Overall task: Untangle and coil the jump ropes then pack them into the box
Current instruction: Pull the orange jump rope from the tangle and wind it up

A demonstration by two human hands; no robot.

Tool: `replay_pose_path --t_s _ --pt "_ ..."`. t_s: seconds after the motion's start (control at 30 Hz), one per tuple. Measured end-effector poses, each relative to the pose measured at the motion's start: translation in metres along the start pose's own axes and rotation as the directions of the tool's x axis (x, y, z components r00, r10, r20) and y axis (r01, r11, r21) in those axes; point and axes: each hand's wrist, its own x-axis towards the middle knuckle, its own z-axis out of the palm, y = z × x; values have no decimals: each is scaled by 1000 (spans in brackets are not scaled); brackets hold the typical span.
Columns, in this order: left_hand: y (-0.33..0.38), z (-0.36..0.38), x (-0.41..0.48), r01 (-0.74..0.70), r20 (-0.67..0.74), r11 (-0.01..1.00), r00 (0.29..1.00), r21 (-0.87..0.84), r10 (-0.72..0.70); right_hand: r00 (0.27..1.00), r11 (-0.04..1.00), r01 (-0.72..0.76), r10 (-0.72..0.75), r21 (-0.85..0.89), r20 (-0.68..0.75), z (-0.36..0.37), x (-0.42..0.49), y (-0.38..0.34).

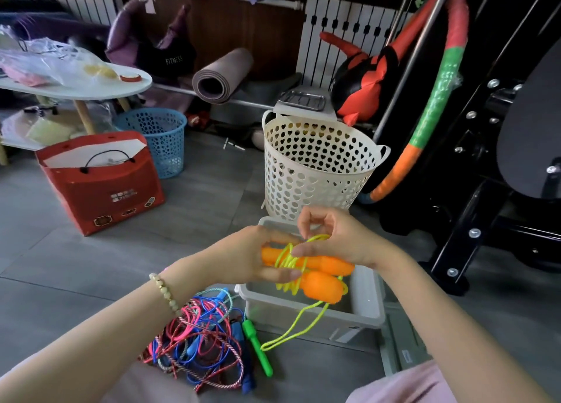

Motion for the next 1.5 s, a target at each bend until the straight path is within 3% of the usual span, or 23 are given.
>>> replay_pose_path --t_s 0.07,0.13,0.23,0.4,0.53,0.67,0.77,0.87,1.0,1.1,1.23,1.3,1.4,1.43,1.5 --pt "-1 0 -5 -36 43 987 998 -157 43 983 977 -108 78 184 164 0 -5 -4" --pt "-4 1 -9 -36 47 937 997 -347 55 973 931 -176 116 319 198 0 -10 -6" --pt "-6 1 -10 -23 -13 846 1000 -533 19 978 870 -189 122 456 171 0 -12 -8" --pt "-3 1 -1 3 -156 797 980 -605 -123 994 886 -96 112 454 -10 12 -12 -9" --pt "-5 8 8 29 -285 834 933 -552 -221 933 963 -73 158 259 -323 29 -7 -8" --pt "-5 11 12 138 -223 847 932 -513 -287 840 969 -82 193 232 -508 39 -2 -7" --pt "-8 6 10 206 -79 828 955 -522 -287 868 963 -110 213 245 -449 40 -3 -2" --pt "-11 3 7 196 -27 815 968 -545 -250 876 960 -129 228 248 -424 42 -2 1" --pt "-13 9 10 101 -134 804 967 -586 -219 903 994 -107 98 3 -419 45 0 1" --pt "-15 10 11 75 -232 775 932 -627 -278 933 967 -90 -2 -238 -359 51 1 9" --pt "-14 9 13 57 -310 711 873 -700 -375 951 992 -82 50 -94 -305 48 3 7" --pt "-15 3 15 43 -380 694 811 -719 -445 958 981 -122 78 -149 -277 45 -2 8" --pt "-25 -9 14 137 -488 806 733 -577 -474 974 849 -162 55 -504 -221 43 -9 9" --pt "-29 -9 13 180 -512 852 732 -492 -450 978 784 -144 21 -604 -206 43 -10 6" --pt "-37 -6 13 266 -518 924 769 -276 -375 979 754 -75 -70 -652 -193 42 -10 -1"
